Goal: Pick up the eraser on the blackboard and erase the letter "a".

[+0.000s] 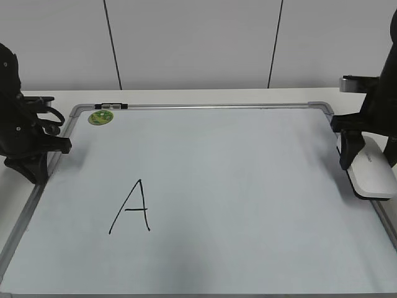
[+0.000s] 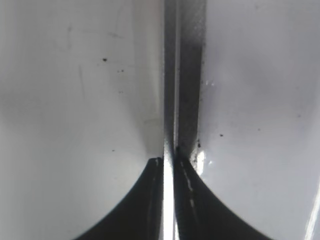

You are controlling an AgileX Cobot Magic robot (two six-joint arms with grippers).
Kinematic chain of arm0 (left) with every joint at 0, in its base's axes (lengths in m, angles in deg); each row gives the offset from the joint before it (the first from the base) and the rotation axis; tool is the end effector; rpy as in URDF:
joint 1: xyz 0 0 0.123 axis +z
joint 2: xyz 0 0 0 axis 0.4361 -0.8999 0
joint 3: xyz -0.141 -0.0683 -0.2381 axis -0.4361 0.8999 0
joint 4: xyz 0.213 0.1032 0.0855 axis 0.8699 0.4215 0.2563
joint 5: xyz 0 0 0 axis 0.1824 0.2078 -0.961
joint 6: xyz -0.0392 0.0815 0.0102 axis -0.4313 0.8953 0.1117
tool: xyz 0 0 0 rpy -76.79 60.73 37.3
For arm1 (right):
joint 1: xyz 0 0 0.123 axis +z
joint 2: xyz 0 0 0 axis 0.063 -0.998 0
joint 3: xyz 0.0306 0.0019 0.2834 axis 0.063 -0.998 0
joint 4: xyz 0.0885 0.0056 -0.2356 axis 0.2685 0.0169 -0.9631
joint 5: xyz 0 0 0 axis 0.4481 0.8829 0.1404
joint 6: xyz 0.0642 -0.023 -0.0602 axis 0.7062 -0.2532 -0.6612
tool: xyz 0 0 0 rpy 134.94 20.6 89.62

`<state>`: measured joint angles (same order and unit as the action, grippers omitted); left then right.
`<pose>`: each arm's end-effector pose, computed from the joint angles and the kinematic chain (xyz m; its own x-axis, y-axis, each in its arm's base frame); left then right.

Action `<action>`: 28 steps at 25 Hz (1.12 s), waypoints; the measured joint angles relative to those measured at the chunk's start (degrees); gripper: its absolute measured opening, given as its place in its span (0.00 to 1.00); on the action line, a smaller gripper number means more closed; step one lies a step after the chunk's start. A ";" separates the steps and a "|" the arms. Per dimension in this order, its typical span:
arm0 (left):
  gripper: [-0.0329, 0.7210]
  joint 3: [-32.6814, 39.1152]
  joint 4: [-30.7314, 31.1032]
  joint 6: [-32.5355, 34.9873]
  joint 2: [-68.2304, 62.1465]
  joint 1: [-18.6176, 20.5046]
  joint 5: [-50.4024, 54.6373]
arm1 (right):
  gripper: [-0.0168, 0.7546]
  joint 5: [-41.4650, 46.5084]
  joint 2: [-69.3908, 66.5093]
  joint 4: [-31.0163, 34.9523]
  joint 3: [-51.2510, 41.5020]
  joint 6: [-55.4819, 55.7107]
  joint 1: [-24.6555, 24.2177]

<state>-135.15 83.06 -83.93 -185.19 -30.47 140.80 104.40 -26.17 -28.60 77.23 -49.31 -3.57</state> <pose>0.3972 -0.0331 0.1285 -0.9973 -0.0638 -0.0373 -0.0633 0.9979 -0.0161 0.3866 0.0045 0.1940 -0.9972 0.0504 0.0548 0.0528 0.9976 0.0442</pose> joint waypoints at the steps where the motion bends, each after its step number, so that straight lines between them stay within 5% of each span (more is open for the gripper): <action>1: 0.10 0.00 0.00 0.00 0.00 0.00 0.00 | 0.70 0.00 -0.24 0.00 0.05 -0.09 0.00; 28: 0.10 0.00 0.00 0.09 0.00 0.00 0.00 | 0.70 -0.13 -7.08 0.09 7.48 -2.31 0.00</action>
<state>-135.15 83.06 -83.84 -185.19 -30.47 140.80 104.27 -33.25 -28.51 84.71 -51.62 -3.57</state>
